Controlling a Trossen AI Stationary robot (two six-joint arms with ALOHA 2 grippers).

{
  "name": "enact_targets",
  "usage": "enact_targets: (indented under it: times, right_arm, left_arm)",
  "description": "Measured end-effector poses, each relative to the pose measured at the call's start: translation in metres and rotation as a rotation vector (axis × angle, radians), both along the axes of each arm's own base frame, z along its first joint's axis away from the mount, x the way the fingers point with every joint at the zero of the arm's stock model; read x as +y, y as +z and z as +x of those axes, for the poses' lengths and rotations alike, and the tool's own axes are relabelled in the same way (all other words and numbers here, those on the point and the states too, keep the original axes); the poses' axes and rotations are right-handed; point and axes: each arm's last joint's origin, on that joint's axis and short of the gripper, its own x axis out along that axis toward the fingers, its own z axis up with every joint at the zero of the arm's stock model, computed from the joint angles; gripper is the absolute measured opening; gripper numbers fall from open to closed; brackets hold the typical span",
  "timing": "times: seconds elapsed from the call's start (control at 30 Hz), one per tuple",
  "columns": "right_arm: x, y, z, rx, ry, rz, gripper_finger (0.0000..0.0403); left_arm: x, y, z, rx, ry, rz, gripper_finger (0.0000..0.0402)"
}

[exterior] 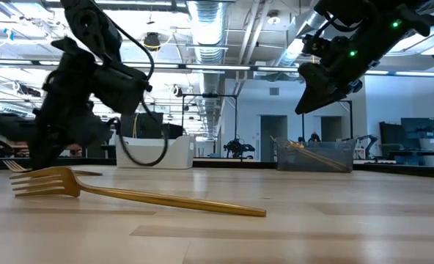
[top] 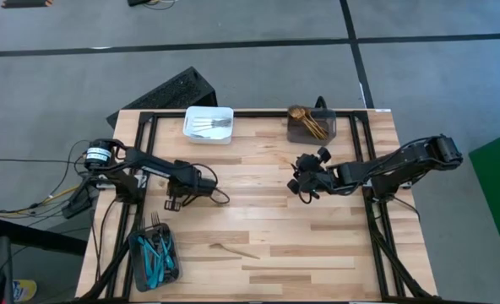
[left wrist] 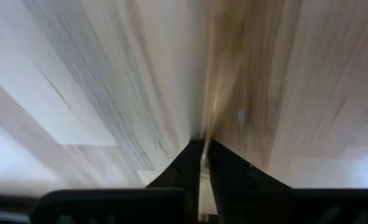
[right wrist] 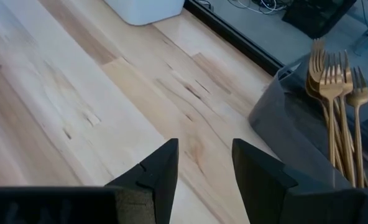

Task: Sort silverware by color (type)
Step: Put the gold fork into the top black bin

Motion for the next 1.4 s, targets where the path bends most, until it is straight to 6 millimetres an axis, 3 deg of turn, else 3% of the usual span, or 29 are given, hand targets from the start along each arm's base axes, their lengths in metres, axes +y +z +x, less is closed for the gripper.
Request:
enact_targets:
  times: [0.23,0.4,0.53,0.7,0.9,1.07,1.23,1.4]
  right_arm:
    - [0.004,0.0,-0.001,0.002,0.015,0.002,0.0175]
    - [0.005,-0.003,-0.001,0.029,0.016,-0.006,0.0175]
    - [0.001,-0.004,0.0,0.032,0.002,-0.005,0.0175]
    - [-0.001,-0.005,0.0,0.042,-0.003,-0.006,0.0175]
    - [0.005,-0.009,-0.013,0.142,0.001,0.0,0.0175]
    - [0.006,-0.007,-0.015,0.045,-0.107,0.008,0.0175]
    - [0.002,-0.001,-0.008,-0.028,-0.124,-0.053,0.0175]
    - [0.012,0.008,0.004,-0.077,0.024,-0.07,0.0179]
  left_arm:
    - [0.006,0.006,0.011,-0.054,0.031,-0.032,0.0003]
    - [0.011,0.024,0.048,-0.294,-0.019,0.008,0.0002]
    - [0.021,0.05,0.067,-0.348,-0.066,0.151,0.0001]
    - [0.046,0.09,0.096,-0.473,-0.168,0.244,0.0]
    - [0.1,0.122,0.151,-0.687,-0.213,0.322,0.0]
    - [0.12,0.128,0.18,-0.791,-0.13,0.215,0.0]
    - [0.113,0.132,0.191,-0.94,-0.143,0.081,0.0]
    - [0.098,0.152,0.2,-1.215,-0.134,-0.395,0.0]
